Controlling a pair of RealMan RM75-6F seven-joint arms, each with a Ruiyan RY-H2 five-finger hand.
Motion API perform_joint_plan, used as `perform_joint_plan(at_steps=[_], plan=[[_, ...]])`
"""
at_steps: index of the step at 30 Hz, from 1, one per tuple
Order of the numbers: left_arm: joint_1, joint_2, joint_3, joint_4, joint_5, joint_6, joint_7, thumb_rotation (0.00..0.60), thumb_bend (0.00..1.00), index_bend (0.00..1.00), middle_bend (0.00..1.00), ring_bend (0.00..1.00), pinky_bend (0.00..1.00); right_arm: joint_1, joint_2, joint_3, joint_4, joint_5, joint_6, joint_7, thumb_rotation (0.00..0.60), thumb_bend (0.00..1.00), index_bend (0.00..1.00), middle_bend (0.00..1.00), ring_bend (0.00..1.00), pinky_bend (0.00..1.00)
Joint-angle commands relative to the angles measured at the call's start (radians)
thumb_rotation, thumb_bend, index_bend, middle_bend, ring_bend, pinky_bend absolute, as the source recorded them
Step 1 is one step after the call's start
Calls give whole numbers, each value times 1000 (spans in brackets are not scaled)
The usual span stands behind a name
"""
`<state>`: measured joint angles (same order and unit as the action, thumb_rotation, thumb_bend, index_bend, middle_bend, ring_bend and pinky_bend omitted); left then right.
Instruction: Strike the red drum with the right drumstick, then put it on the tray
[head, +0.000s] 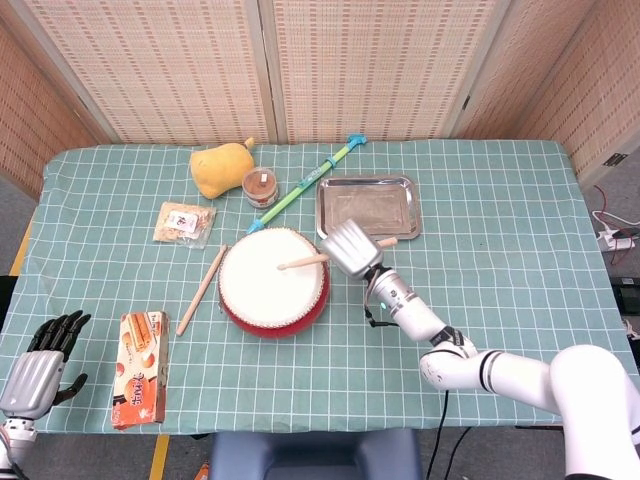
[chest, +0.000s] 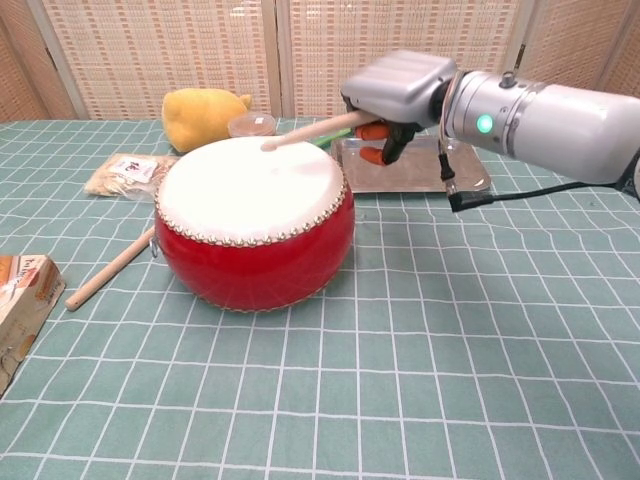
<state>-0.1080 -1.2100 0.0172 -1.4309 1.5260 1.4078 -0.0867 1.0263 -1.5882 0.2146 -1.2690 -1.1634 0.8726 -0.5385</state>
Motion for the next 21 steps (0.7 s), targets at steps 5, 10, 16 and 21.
perform_joint_plan(at_steps=[5, 10, 16, 21], plan=[[-1, -1, 1, -3, 2, 0, 0, 600, 241, 50, 22, 0, 26, -7, 25, -2, -20, -24, 4, 29, 600, 493, 1000, 962, 1000, 1000], [2, 1, 3, -5, 0, 1, 2, 600, 242, 50, 23, 0, 26, 4, -9, -58, 34, 9, -70, -50, 600, 546, 1000, 962, 1000, 1000], [5, 2, 3, -3, -5, 1, 2, 600, 243, 50, 22, 0, 26, 4, -17, -18, 23, 4, -25, -13, 600, 552, 1000, 962, 1000, 1000], [4, 4, 1, -6, -4, 3, 3, 600, 241, 50, 22, 0, 26, 1, 21, 23, -25, -29, 30, 36, 600, 553, 1000, 962, 1000, 1000]])
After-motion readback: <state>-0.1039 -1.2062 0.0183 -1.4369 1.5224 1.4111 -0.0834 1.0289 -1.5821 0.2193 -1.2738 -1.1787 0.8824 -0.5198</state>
